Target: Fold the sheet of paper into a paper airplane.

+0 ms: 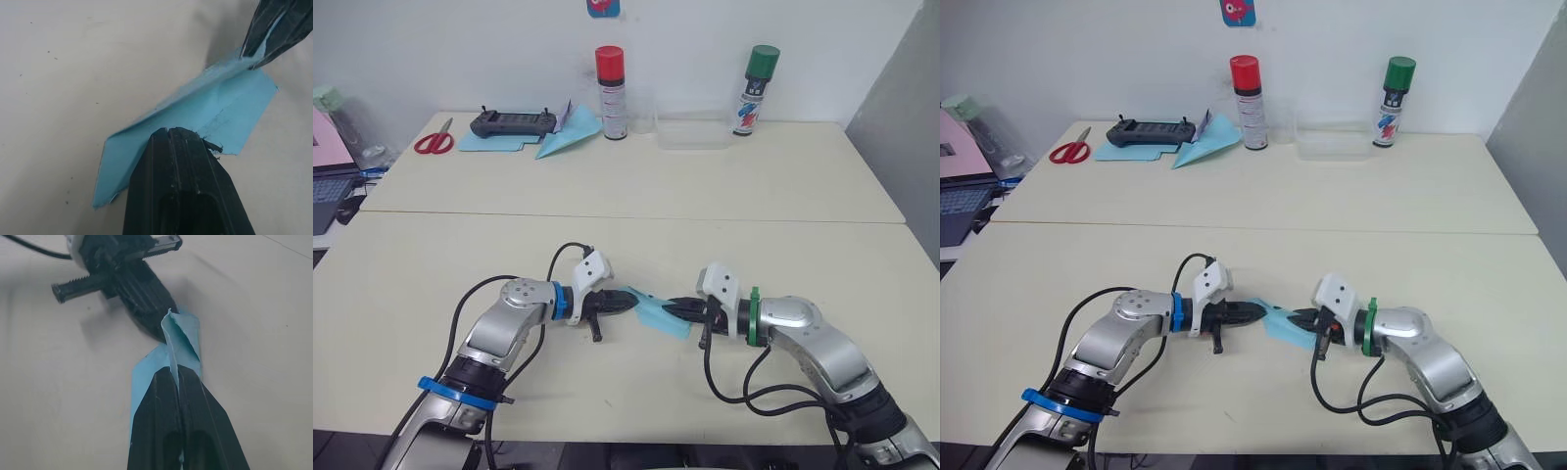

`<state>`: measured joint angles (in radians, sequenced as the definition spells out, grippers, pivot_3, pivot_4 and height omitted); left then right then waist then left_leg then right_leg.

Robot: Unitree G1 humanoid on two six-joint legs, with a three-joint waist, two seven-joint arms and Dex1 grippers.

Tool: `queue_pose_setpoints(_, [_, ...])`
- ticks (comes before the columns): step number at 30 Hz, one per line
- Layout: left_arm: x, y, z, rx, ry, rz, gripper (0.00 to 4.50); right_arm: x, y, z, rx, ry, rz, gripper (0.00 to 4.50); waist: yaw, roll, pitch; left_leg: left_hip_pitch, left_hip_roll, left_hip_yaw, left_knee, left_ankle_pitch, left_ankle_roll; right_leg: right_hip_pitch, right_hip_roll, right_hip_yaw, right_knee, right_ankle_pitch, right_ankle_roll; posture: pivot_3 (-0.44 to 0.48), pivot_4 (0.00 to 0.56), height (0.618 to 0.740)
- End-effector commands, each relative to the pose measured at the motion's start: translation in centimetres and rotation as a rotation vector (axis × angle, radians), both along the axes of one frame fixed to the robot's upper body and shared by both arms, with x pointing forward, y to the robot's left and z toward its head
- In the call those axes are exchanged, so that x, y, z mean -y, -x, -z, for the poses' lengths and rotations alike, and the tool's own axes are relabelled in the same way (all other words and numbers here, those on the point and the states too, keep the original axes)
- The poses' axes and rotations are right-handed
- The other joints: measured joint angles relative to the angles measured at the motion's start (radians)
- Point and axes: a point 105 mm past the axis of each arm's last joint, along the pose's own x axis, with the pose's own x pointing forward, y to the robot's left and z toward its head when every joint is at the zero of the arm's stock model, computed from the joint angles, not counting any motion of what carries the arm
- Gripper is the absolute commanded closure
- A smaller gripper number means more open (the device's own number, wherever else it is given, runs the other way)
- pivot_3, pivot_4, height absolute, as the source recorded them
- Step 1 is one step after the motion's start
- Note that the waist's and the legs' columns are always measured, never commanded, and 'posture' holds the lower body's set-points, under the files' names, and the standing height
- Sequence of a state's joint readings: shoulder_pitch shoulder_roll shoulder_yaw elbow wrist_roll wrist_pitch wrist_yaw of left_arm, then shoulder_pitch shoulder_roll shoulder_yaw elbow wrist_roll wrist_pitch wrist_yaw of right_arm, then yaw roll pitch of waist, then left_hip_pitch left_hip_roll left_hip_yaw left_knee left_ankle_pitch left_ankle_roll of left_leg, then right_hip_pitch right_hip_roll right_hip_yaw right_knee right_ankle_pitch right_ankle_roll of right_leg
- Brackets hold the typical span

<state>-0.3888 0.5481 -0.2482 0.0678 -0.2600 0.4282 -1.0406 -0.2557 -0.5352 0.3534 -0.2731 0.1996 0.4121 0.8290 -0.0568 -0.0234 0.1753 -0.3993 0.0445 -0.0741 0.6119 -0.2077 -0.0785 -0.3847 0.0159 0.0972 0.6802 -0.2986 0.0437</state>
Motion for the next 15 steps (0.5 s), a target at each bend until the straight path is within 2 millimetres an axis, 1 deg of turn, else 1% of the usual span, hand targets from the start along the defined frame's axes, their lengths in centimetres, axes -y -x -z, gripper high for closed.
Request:
queue_pose_setpoints(1, [-0.7, 0.4, 1.8, -0.057, -0.071, -0.015, 4.50, -0.2, -0.1, 0.7, 0.126, 0.090, -0.050, 4.45, 0.000, 0.000, 0.000, 0.000, 0.000, 0.000, 0.000, 0.000, 0.000, 0.000, 0.000, 0.000, 0.000, 0.000, 0.000, 0.000, 0.150, 0.740])
queue_pose_setpoints(3, [-0.9, 0.5, 1.7, -0.059, -0.073, -0.011, 4.50, -0.1, -0.2, 1.3, 0.148, 0.130, -0.065, 4.45, 0.000, 0.000, 0.000, 0.000, 0.000, 0.000, 0.000, 0.000, 0.000, 0.000, 0.000, 0.000, 0.000, 0.000, 0.000, 0.000, 0.150, 0.740])
queue_pose_setpoints(5, [-1.3, 0.5, 1.4, -0.061, -0.080, -0.007, 4.50, 0.2, -0.2, 1.8, 0.129, 0.149, -0.056, 4.45, 0.000, 0.000, 0.000, 0.000, 0.000, 0.000, 0.000, 0.000, 0.000, 0.000, 0.000, 0.000, 0.000, 0.000, 0.000, 0.000, 0.150, 0.740])
queue_pose_setpoints(7, [-1.9, 0.5, 0.7, -0.056, -0.086, 0.002, 4.50, 0.4, -0.2, 2.1, 0.122, 0.164, -0.054, 4.45, 0.000, 0.000, 0.000, 0.000, 0.000, 0.000, 0.000, 0.000, 0.000, 0.000, 0.000, 0.000, 0.000, 0.000, 0.000, 0.000, 0.150, 0.740])
queue_pose_setpoints(9, [-2.2, 0.1, -1.5, -0.051, -0.044, 0.012, 4.50, 0.5, -0.1, 2.3, 0.121, 0.178, -0.058, 4.45, 0.000, 0.000, 0.000, 0.000, 0.000, 0.000, 0.000, 0.000, 0.000, 0.000, 0.000, 0.000, 0.000, 0.000, 0.000, 0.000, 0.150, 0.740])
queue_pose_setpoints(11, [-1.8, -0.2, -3.9, -0.041, 0.023, 0.026, 4.50, 0.5, -0.1, 2.3, 0.120, 0.179, -0.059, 4.45, 0.000, -0.002, 0.001, 0.000, 0.000, 0.000, 0.000, 0.000, 0.000, 0.000, 0.000, 0.000, 0.000, 0.000, 0.000, 0.000, 0.150, 0.740])
queue_pose_setpoints(12, [-1.5, -0.4, -4.7, -0.032, 0.045, 0.030, 4.50, 0.5, -0.1, 2.3, 0.119, 0.179, -0.058, 4.45, 0.001, -0.003, 0.002, 0.000, 0.000, 0.000, 0.000, 0.000, 0.000, 0.000, 0.000, 0.000, 0.000, 0.000, 0.000, 0.000, 0.150, 0.740])
queue_pose_setpoints(13, [-1.2, -0.5, -5.1, -0.027, 0.057, 0.032, 4.50, 0.5, -0.1, 2.3, 0.119, 0.179, -0.058, 4.45, 0.003, -0.003, 0.002, 0.000, 0.000, 0.000, 0.000, 0.000, 0.000, 0.000, 0.000, 0.000, 0.000, 0.000, 0.000, 0.000, 0.150, 0.740])
queue_pose_setpoints(14, [-0.5, -0.6, -5.3, -0.014, 0.061, 0.045, 4.50, 0.5, 0.0, 2.3, 0.118, 0.179, -0.059, 4.45, 0.003, -0.004, 0.002, -0.001, 0.000, 0.000, 0.000, 0.000, 0.000, 0.000, 0.000, -0.001, 0.000, 0.000, 0.000, 0.000, 0.150, 0.740])
queue_pose_setpoints(15, [0.3, -0.7, -5.0, -0.001, 0.055, 0.051, 4.50, 0.5, -0.1, 2.3, 0.118, 0.181, -0.061, 4.45, 0.003, -0.004, 0.002, -0.001, 0.000, 0.000, 0.001, 0.000, 0.000, 0.000, 0.000, 0.000, 0.000, 0.000, 0.000, 0.000, 0.150, 0.740])
